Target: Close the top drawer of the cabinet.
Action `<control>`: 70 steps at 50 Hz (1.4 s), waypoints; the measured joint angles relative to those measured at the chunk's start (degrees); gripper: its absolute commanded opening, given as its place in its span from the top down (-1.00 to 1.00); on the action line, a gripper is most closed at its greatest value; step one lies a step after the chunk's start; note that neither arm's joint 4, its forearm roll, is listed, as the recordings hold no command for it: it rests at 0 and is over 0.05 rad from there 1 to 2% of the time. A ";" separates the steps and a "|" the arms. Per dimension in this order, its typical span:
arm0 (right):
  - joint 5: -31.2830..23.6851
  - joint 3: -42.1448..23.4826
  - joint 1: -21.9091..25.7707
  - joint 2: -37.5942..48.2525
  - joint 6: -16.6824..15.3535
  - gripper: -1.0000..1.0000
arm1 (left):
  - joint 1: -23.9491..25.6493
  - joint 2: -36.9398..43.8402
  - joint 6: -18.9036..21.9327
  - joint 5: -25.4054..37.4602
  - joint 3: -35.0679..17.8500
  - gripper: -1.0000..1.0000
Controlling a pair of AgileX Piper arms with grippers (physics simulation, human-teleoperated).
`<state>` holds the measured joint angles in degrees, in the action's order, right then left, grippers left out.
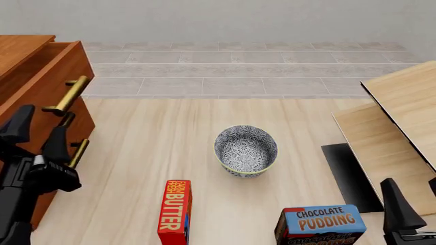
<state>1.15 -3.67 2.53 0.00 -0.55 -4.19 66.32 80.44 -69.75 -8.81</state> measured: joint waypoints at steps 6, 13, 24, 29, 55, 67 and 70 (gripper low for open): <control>-0.30 -0.26 0.04 0.00 -0.10 -1.00 | -0.37 0.05 0.16 0.01 -0.04 -1.00; -0.42 -0.20 0.17 0.00 -0.17 -1.00 | -1.08 0.27 0.11 -0.03 -0.13 -1.00; -0.28 -0.03 -0.03 0.00 -0.11 -1.00 | -2.00 0.68 0.35 -0.15 -0.30 -1.00; 0.00 0.29 -0.09 0.00 -0.12 -1.00 | -2.38 0.90 0.53 -0.15 -0.39 -1.00; 0.85 1.21 -0.12 0.00 -0.27 -1.00 | -3.92 2.35 1.15 -0.15 -1.27 -1.00; 0.71 1.13 0.15 0.00 -0.40 -1.00 | -4.84 2.88 1.19 -0.15 -1.57 -1.00; 0.53 0.96 0.22 0.00 -0.46 -1.00 | -5.07 3.01 1.15 -0.15 -1.64 -1.00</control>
<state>1.68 -2.70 2.75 0.01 -1.00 -9.26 69.33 81.59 -69.90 -10.46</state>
